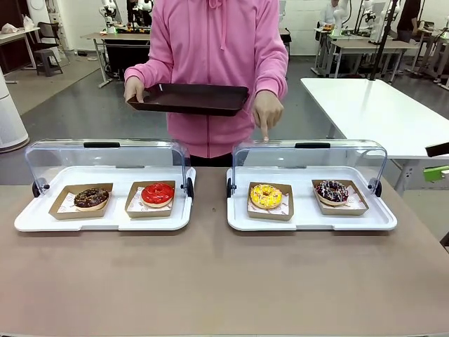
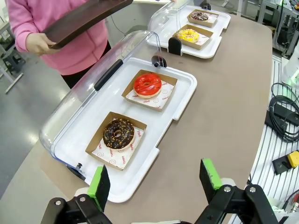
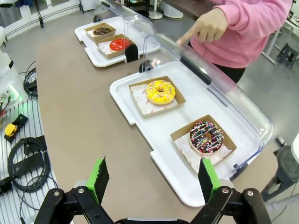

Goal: Provide the desired donut to the person.
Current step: Pick up and lift the Paper togo box containing the Donut pointed at by the person.

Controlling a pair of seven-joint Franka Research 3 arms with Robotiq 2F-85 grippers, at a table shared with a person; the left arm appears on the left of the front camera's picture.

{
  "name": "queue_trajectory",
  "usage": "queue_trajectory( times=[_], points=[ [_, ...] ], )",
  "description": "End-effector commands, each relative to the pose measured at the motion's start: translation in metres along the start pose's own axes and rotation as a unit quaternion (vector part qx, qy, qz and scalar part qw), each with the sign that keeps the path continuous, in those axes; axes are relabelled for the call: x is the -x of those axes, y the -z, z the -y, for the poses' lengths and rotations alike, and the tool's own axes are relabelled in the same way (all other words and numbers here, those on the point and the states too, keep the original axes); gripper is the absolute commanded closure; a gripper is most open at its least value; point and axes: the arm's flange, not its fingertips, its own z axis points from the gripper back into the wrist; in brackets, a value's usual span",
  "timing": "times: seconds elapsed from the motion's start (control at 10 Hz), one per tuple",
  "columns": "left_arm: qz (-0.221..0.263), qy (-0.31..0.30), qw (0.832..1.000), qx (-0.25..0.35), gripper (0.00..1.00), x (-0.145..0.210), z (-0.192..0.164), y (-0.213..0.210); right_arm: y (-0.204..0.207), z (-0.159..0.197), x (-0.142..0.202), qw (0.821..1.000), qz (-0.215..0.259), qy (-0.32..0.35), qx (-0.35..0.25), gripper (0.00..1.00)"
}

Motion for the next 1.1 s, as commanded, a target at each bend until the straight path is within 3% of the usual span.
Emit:
queue_trajectory(
  times=[0.0,0.1,0.2,0.5,0.7,1.0],
  points=[
    [0.007,0.007,1.000,0.004,0.00,0.002,-0.001,-0.001,0.003,0.003,-0.001,1.000,0.014,-0.006,-0.004,0.00],
    [0.007,0.007,1.000,0.004,0.00,0.002,-0.001,-0.001,0.000,0.000,0.000,1.000,0.000,0.000,0.000,0.00],
    [0.007,0.007,1.000,0.004,0.00,0.002,-0.001,-0.001,0.016,-0.008,-0.032,0.999,-0.032,-0.031,-0.006,0.00],
    [0.007,0.007,1.000,0.004,0.00,0.002,-0.001,-0.001,0.118,-0.049,-0.125,0.984,-0.150,-0.089,0.022,0.00],
    [0.007,0.007,1.000,0.004,0.00,0.002,-0.001,-0.001,0.188,-0.072,-0.131,0.973,-0.197,-0.118,0.027,0.00],
    [0.007,0.007,1.000,0.004,0.00,0.002,-0.001,-0.001,0.278,-0.085,-0.106,0.952,-0.232,-0.198,0.009,0.00]
  ],
)
